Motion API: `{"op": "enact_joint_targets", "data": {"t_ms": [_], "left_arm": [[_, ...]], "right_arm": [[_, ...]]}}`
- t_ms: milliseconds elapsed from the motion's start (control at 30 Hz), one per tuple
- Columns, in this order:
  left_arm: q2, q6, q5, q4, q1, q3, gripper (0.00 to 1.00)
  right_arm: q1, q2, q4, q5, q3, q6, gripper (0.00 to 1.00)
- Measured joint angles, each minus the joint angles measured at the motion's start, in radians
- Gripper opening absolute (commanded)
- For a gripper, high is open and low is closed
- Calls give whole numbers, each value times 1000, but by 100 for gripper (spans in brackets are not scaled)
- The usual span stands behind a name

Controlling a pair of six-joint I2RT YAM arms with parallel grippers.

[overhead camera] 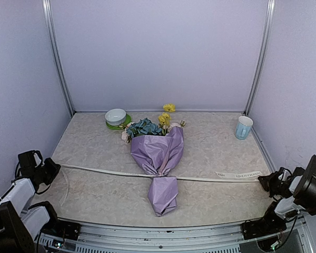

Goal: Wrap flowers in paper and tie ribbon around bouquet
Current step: Tie the ribbon around the folded bouquet.

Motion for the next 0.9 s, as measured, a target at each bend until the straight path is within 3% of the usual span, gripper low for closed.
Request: {"op": "enact_joint_targets", "data": {"t_ms": [267, 400, 500, 600, 767, 900], "left_arm": [[5, -4, 33, 13, 11, -5, 0], [5, -23, -17, 93, -72, -3, 0], [18, -25, -117, 123, -309, 60, 0], [36, -5, -196, 138, -548, 177, 0], [71, 95, -303, 160, -932, 397, 0], [126, 214, -365, 167, -1179, 531, 0]], "right_arm": [[-14, -11, -6, -24, 0, -13, 0], [190, -137, 0, 85, 39, -32, 0], [416, -263, 33, 180, 140, -40, 0], [547, -360, 64, 239, 235, -38, 0], [761, -403, 66, 281, 388, -33, 0], [927, -413, 64, 302, 478, -34, 0]]}}
